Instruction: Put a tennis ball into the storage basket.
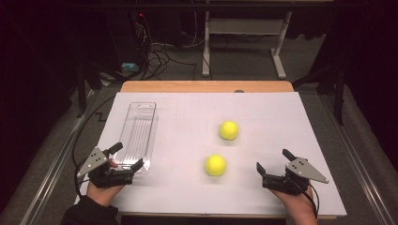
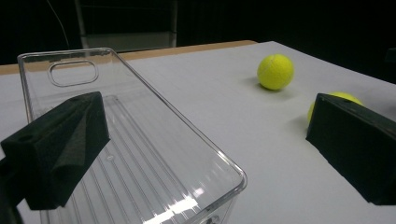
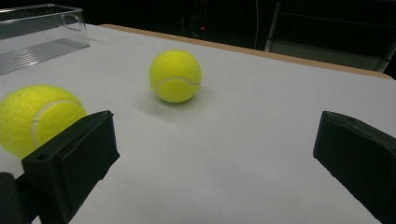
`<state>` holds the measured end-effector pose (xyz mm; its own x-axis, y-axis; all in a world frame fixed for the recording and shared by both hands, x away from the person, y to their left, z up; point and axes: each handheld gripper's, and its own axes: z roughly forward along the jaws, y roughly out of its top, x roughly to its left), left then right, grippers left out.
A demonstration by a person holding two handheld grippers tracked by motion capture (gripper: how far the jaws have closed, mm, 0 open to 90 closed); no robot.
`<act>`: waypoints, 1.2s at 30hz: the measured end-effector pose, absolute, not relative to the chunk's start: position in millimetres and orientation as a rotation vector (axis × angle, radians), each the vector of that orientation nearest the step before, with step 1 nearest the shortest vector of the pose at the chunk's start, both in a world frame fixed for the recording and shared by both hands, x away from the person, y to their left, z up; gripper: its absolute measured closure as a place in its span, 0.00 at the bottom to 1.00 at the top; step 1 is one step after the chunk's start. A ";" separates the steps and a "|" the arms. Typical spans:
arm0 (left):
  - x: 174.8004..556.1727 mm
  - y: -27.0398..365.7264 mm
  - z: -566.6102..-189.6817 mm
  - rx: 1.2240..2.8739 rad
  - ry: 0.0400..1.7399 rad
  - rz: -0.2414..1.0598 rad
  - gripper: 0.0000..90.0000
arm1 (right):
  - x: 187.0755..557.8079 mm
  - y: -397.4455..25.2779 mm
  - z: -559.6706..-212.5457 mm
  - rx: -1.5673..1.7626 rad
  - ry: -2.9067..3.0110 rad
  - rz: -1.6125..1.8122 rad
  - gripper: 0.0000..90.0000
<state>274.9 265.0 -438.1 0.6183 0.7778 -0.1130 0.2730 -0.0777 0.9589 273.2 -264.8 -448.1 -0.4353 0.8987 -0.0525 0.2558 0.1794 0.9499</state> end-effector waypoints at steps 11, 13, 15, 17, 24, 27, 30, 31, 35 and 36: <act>272.9 257.4 -434.9 1.667 0.865 0.523 0.00 | 273.6 -264.4 -448.4 1.095 1.821 1.268 0.00; 272.4 255.4 -434.1 1.679 0.854 0.517 0.00 | 273.8 -264.5 -448.6 1.096 1.824 1.267 0.00; 271.9 252.4 -433.9 1.689 0.847 0.510 0.00 | 274.0 -264.3 -448.9 1.098 1.825 1.270 0.00; 271.5 249.4 -433.7 1.697 0.838 0.502 0.00 | 274.3 -264.4 -448.9 1.098 1.828 1.269 0.00; 271.0 244.4 -431.1 1.676 0.824 0.441 0.00 | 274.4 -264.3 -449.3 1.093 1.829 1.267 0.00; 270.1 241.2 -429.9 1.673 0.817 0.430 0.00 | 274.4 -264.0 -449.3 1.091 1.828 1.267 0.00; 269.0 236.5 -428.9 1.680 0.804 0.429 0.00 | 274.4 -263.8 -449.3 1.091 1.829 1.266 0.00; 268.8 234.7 -428.7 1.685 0.799 0.428 0.00 | 274.4 -263.7 -449.3 1.092 1.830 1.265 0.00; 268.1 226.7 -428.5 1.697 0.785 0.420 0.00 | 274.4 -263.5 -449.4 1.095 1.832 1.266 0.00; 268.2 224.9 -428.5 1.700 0.782 0.416 0.00 | 274.5 -263.6 -449.5 1.094 1.833 1.264 0.00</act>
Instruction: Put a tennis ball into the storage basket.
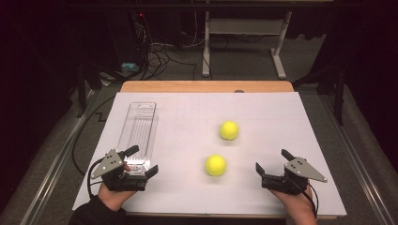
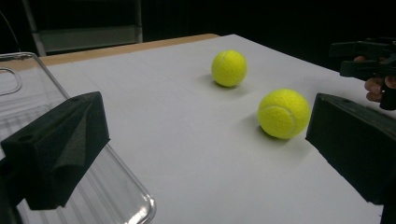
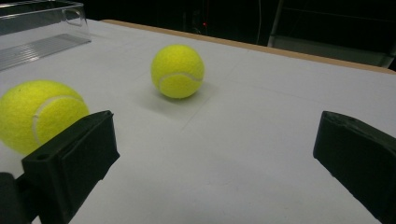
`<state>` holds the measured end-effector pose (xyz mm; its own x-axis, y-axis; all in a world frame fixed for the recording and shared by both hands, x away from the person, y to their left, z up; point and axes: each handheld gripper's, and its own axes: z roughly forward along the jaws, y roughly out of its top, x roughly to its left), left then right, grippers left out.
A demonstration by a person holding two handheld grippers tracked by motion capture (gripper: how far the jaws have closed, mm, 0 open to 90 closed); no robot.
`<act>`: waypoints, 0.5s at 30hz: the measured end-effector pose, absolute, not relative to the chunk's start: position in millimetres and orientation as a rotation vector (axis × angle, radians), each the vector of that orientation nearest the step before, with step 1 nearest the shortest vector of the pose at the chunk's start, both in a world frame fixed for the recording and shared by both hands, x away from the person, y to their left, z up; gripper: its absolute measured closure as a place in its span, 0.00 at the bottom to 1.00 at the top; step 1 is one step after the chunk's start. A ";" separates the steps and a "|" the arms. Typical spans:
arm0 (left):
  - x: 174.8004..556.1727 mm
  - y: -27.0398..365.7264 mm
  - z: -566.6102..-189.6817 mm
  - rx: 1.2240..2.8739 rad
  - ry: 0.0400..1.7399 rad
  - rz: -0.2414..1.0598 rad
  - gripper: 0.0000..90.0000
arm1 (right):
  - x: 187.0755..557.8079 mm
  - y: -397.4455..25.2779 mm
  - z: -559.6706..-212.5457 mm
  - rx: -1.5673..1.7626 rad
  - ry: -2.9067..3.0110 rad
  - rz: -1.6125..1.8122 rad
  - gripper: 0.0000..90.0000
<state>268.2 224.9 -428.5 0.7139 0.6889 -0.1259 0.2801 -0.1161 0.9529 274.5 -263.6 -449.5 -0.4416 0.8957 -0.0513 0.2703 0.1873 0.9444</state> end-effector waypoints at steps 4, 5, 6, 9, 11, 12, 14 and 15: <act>268.4 219.8 -428.3 1.705 0.776 0.412 0.00 | 274.8 -263.6 -449.7 1.092 1.836 1.263 0.00; 268.5 216.7 -427.9 1.707 0.772 0.410 0.00 | 274.8 -263.5 -449.6 1.098 1.834 1.261 0.00; 268.5 215.2 -427.8 1.709 0.768 0.408 0.01 | 274.8 -263.6 -449.6 1.098 1.834 1.262 0.00; 268.7 210.1 -427.9 1.714 0.761 0.406 0.01 | 274.8 -264.0 -449.4 1.100 1.832 1.262 0.00; 268.9 206.9 -427.9 1.721 0.755 0.403 0.01 | 274.7 -264.3 -449.4 1.099 1.832 1.263 0.00; 269.0 205.1 -427.9 1.720 0.754 0.402 0.01 | 274.7 -264.4 -449.3 1.099 1.831 1.263 0.00; 269.3 202.6 -427.5 1.724 0.748 0.399 0.01 | 274.8 -264.4 -449.4 1.099 1.832 1.263 0.00; 269.3 201.1 -427.3 1.722 0.747 0.398 0.01 | 274.7 -264.3 -449.5 1.100 1.831 1.263 0.00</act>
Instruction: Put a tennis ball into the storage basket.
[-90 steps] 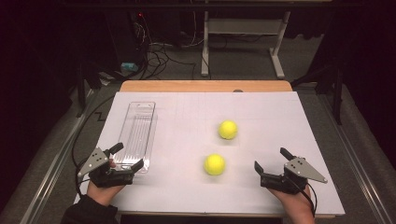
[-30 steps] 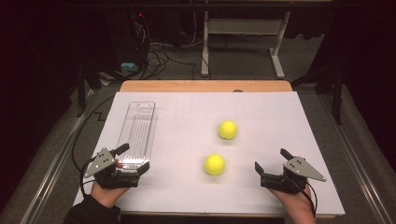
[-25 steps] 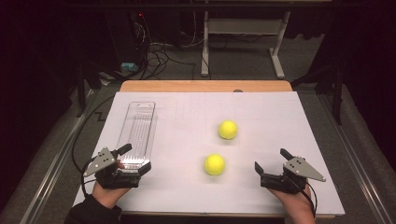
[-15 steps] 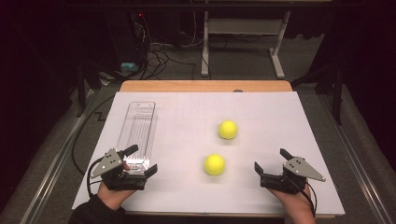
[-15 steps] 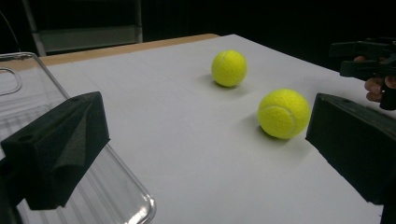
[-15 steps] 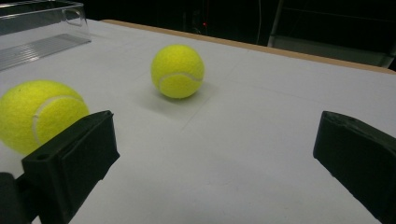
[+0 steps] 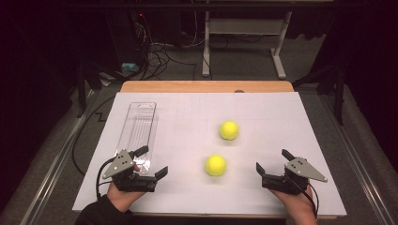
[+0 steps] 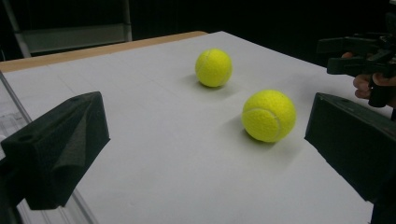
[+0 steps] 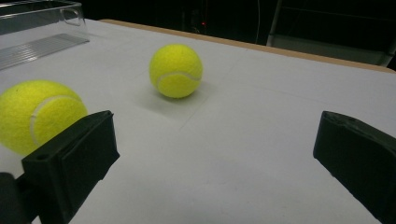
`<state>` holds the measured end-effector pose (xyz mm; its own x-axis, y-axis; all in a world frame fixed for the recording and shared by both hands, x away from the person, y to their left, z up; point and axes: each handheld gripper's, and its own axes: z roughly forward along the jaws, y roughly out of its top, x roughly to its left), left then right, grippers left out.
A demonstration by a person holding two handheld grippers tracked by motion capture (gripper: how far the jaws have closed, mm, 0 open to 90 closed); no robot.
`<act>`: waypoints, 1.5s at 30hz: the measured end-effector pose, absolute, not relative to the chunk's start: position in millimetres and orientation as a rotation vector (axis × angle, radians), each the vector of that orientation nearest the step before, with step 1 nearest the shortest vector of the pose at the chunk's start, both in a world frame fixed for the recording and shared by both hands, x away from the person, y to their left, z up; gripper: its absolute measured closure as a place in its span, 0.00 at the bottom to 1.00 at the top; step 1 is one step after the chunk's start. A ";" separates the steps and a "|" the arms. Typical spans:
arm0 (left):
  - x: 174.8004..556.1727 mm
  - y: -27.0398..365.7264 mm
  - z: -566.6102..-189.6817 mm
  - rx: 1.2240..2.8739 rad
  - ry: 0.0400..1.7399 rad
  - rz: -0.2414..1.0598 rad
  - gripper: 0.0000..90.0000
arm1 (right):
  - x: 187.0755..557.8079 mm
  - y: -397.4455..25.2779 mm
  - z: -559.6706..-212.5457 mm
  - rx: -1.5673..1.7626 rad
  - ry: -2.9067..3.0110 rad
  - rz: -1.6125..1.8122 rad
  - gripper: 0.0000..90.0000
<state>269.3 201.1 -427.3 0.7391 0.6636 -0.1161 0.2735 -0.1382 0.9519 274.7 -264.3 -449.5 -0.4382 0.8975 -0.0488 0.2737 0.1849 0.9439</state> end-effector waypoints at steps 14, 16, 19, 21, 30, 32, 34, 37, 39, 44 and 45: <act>271.5 173.6 -416.0 1.731 0.697 0.398 0.01 | 274.3 -265.0 -450.0 1.108 1.830 1.267 0.00; 273.8 166.0 -415.5 1.741 0.687 0.395 0.01 | 274.0 -265.0 -449.9 1.108 1.829 1.267 0.00; 277.1 153.9 -418.0 1.758 0.672 0.377 0.01 | 274.0 -265.1 -450.1 1.110 1.829 1.266 0.00; 279.3 147.5 -420.9 1.766 0.672 0.369 0.01 | 274.4 -265.6 -450.4 1.112 1.830 1.265 0.00; 281.9 130.6 -434.1 1.854 0.666 0.335 0.01 | 273.8 -266.9 -450.7 1.115 1.828 1.267 0.00; 282.1 129.7 -435.8 1.875 0.667 0.330 0.01 | 273.6 -266.8 -450.5 1.115 1.827 1.268 0.00; 282.5 130.1 -437.0 1.900 0.677 0.319 0.01 | 273.7 -267.0 -450.4 1.114 1.826 1.268 0.00; 282.9 132.6 -439.9 1.922 0.685 0.306 0.01 | 273.8 -267.2 -450.4 1.115 1.827 1.271 0.00; 283.0 133.3 -441.6 1.931 0.695 0.300 0.01 | 274.2 -267.1 -450.8 1.116 1.828 1.272 0.00; 282.6 134.0 -444.4 1.961 0.698 0.293 0.01 | 274.2 -266.7 -450.9 1.115 1.834 1.272 0.00; 282.6 133.6 -445.1 1.961 0.704 0.291 0.01 | 274.0 -266.8 -450.7 1.116 1.833 1.275 0.00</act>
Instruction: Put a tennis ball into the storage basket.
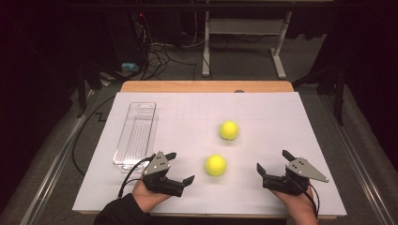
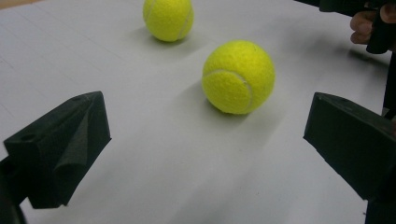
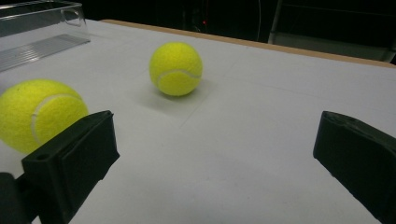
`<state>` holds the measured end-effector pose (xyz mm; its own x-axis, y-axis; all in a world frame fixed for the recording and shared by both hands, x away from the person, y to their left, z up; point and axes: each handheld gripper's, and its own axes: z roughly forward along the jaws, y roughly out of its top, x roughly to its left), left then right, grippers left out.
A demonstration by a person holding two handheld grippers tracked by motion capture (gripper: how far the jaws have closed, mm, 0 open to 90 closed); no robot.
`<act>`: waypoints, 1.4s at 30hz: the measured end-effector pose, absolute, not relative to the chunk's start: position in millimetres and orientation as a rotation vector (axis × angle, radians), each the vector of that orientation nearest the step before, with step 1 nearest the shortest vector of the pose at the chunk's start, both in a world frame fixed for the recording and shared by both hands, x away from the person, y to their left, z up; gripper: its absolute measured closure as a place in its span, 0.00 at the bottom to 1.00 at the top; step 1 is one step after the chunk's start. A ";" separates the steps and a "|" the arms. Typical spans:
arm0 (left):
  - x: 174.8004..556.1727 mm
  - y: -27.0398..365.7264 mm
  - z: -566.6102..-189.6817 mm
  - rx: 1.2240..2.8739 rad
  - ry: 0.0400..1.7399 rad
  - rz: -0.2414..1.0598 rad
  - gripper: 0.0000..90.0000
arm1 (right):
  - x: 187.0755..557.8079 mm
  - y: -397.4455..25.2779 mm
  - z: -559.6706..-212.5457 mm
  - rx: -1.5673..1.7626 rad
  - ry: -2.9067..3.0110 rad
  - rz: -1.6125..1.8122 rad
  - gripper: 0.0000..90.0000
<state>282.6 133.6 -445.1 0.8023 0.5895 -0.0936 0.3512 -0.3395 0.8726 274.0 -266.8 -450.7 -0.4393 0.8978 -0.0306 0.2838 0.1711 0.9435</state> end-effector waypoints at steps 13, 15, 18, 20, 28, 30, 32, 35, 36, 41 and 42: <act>284.2 136.4 -448.9 2.040 0.740 0.265 0.00 | 274.2 -267.5 -450.7 1.117 1.834 1.275 0.00; 284.0 136.2 -449.1 2.048 0.743 0.262 0.00 | 274.2 -267.5 -450.8 1.117 1.834 1.275 0.00; 284.1 135.8 -449.5 2.065 0.750 0.250 0.00 | 274.3 -267.4 -451.0 1.116 1.836 1.273 0.00; 284.3 135.9 -449.3 2.073 0.756 0.240 0.00 | 274.3 -267.4 -451.1 1.118 1.837 1.274 0.00; 285.6 134.5 -452.0 2.133 0.772 0.221 0.00 | 274.6 -267.6 -451.3 1.120 1.839 1.276 0.00; 285.8 133.7 -453.1 2.151 0.772 0.219 0.00 | 274.6 -267.8 -451.4 1.122 1.840 1.273 0.00; 285.9 132.9 -454.1 2.163 0.774 0.220 0.00 | 274.6 -267.8 -451.3 1.121 1.838 1.275 0.00; 286.2 132.1 -455.0 2.182 0.780 0.213 0.00 | 274.6 -267.9 -451.3 1.122 1.839 1.277 0.00; 286.4 132.0 -455.2 2.191 0.778 0.211 0.00 | 274.6 -267.9 -451.4 1.122 1.839 1.276 0.00; 287.2 130.9 -457.0 2.220 0.786 0.203 0.00 | 274.5 -267.6 -451.5 1.123 1.842 1.275 0.00; 287.2 130.7 -457.2 2.227 0.787 0.201 0.00 | 274.5 -267.5 -451.6 1.124 1.843 1.275 0.00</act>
<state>287.2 130.7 -457.2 0.7984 0.5947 -0.0946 0.4765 -0.5278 0.7031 274.5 -267.5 -451.6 -0.4425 0.8964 -0.0243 0.2930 0.1701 0.9409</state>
